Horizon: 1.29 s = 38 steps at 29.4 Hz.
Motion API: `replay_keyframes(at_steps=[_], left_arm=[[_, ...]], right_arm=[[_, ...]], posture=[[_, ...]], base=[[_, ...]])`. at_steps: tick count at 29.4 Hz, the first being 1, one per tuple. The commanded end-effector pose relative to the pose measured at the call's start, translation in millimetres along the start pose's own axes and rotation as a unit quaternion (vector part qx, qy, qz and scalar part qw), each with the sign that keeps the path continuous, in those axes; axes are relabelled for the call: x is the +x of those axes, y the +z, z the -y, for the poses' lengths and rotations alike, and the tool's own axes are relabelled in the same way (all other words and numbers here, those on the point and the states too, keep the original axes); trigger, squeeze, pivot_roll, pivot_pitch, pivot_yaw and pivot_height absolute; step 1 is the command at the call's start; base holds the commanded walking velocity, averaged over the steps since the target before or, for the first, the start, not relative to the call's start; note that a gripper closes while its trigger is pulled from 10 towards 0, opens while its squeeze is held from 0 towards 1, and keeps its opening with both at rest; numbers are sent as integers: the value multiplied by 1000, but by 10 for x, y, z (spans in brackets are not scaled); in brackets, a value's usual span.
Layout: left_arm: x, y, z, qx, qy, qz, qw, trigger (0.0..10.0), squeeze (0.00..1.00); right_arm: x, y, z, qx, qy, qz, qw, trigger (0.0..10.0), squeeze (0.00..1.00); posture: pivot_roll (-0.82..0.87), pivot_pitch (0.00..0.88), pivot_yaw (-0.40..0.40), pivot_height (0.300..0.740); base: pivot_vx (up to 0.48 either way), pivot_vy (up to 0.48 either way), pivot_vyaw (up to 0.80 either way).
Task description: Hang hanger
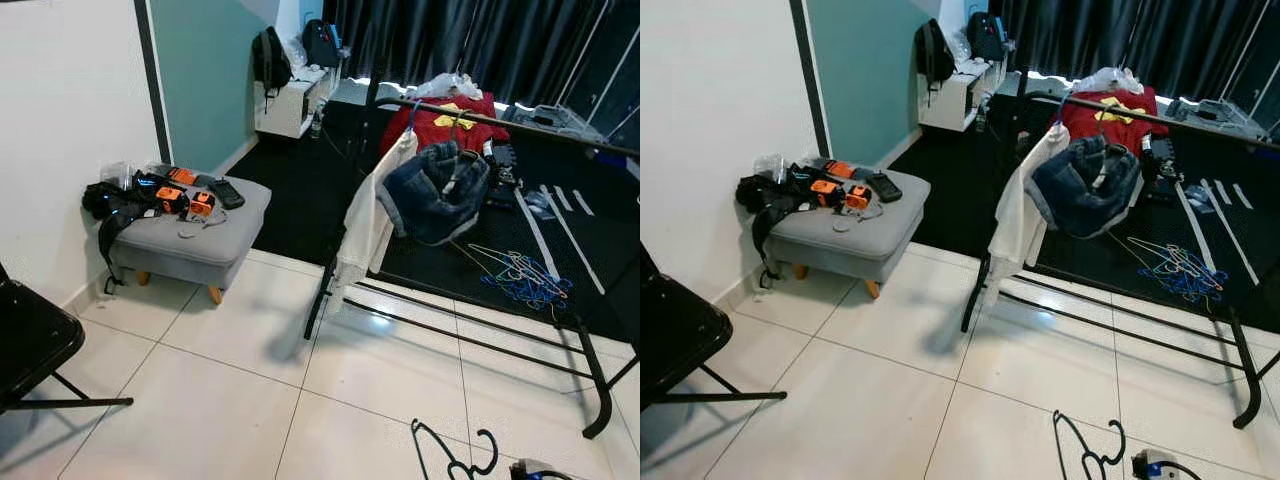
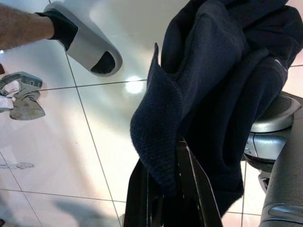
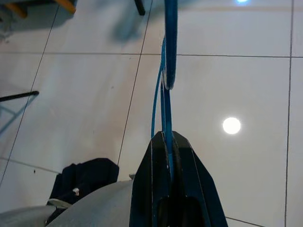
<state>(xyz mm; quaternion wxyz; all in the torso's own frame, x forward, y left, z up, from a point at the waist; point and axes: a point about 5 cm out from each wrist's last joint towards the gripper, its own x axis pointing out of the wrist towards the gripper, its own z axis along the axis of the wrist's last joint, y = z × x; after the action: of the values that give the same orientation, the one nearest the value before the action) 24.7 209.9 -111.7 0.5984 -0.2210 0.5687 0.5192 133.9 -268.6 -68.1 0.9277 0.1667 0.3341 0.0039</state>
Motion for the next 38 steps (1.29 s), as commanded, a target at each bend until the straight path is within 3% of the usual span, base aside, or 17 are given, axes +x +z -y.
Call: replay_keyframes(at_steps=[1,2,6,7,9,18,19,23,24,25,26,28,31,33,38], left_arm=[[-1296,1033,1039,190,-535,418,709,10000,0],[-1357,1056,1077,206,-537,419,702,10000,0],[-1346,1014,1066,230,-530,415,703,10000,0],[-1311,924,1023,255,-526,409,701,10000,0],[-1264,843,978,265,-524,401,703,10000,0],[-1196,785,970,275,-529,375,710,10000,0],[-1199,761,951,275,-534,369,709,10000,0],[-1119,688,812,245,-544,330,732,10000,0],[-1119,688,812,245,-544,330,732,10000,0],[-1097,706,795,223,-544,327,740,10000,0],[-1097,706,795,223,-544,327,740,10000,0],[-1069,762,790,185,-548,325,748,10000,0],[-1055,785,799,179,-552,325,747,10000,0],[-1043,778,802,184,-563,329,735,10000,0],[-1042,778,792,188,-576,338,720,10000,0]], right_arm=[[-12,-4,20,-4,0,-9,1000,10000,0],[-11,4,26,-9,-1,-10,1000,10000,0],[-14,10,36,-11,-5,-9,1000,10000,0],[-19,16,48,-13,-8,-10,1000,10000,0],[-23,19,58,-13,-12,-8,1000,10000,0],[-18,8,47,-20,-18,-8,1000,10000,0],[-15,7,42,-21,-19,-7,1000,10000,0],[1,-6,16,-22,-20,-8,1000,10000,0],[1,-6,16,-22,-20,-8,1000,10000,0],[8,-8,9,-21,-20,-9,1000,10000,0],[8,-8,9,-21,-20,-9,1000,10000,0],[22,-9,-8,-20,-18,-10,1000,10000,0],[31,-10,-19,-20,-18,-12,1000,10000,0],[35,-10,-21,-21,-17,-13,1000,10000,0],[33,-12,-18,-22,-18,-15,999,10000,0]], posture=[[-15,0,-142,740],[-13,0,-135,740],[-18,0,-123,740],[-11,0,-113,740],[-2,0,-101,740],[-20,0,-13,740],[-28,0,2,740],[-39,0,30,740],[-39,0,30,740],[-42,0,31,740],[-42,0,31,740],[-42,0,27,740],[-38,0,23,740],[-36,0,14,740],[-31,0,1,740]], base=[[0,0,0],[0,0,0],[0,0,0],[0,0,0],[0,0,0],[0,0,0],[0,0,0],[0,0,0],[0,0,0],[0,0,0],[0,0,0],[0,0,0],[0,0,0],[0,0,0],[0,0,0]])
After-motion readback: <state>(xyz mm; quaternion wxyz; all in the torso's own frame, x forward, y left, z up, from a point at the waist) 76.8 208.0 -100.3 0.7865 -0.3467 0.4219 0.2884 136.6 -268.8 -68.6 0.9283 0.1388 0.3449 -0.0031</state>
